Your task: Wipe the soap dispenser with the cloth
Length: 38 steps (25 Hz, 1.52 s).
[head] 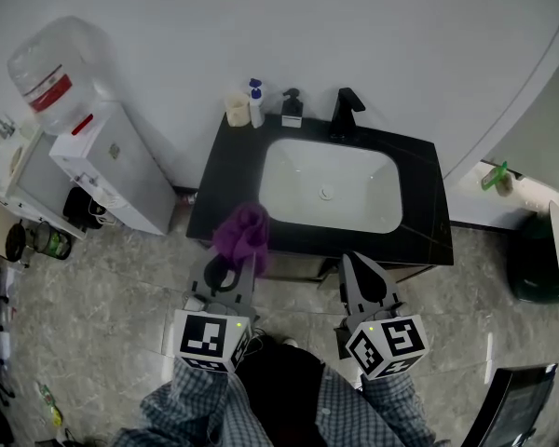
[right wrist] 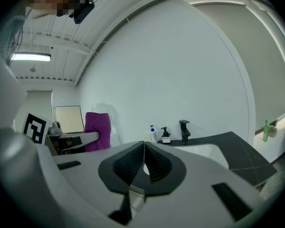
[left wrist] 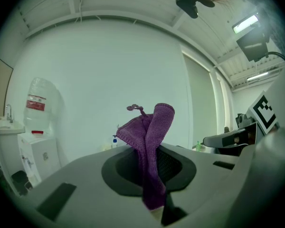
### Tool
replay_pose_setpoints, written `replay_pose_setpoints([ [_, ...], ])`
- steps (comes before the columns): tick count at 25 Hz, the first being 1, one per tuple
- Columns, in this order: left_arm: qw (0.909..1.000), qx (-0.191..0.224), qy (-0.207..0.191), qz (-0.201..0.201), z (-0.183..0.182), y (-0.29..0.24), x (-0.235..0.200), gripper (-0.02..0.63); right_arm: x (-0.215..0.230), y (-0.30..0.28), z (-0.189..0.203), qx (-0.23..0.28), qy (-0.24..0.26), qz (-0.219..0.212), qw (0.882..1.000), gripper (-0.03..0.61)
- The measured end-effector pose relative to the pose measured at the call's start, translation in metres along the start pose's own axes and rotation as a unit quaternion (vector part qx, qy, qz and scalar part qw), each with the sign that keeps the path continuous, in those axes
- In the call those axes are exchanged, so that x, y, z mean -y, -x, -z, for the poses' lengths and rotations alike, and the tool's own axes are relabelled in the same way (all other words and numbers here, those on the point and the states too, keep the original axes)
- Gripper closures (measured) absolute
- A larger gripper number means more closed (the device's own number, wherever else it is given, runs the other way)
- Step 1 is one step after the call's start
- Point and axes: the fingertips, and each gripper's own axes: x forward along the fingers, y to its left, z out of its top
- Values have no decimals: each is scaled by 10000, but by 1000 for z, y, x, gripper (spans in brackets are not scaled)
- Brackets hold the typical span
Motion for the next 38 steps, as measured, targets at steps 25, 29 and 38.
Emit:
replay_pose_setpoints([
  [25,9997,104,16,199,-4,-125,-45,554,54,-103,-12,-39,-5,209,9998,560],
  [29,9997,11,48,259,-5,-166,-72,554,60,-151,-21,-102,-51,224,9997,560],
  [38,9980,-257,91,577,1,-252,-124,554,79,-241,-33,-192,-230,488,9984,559],
])
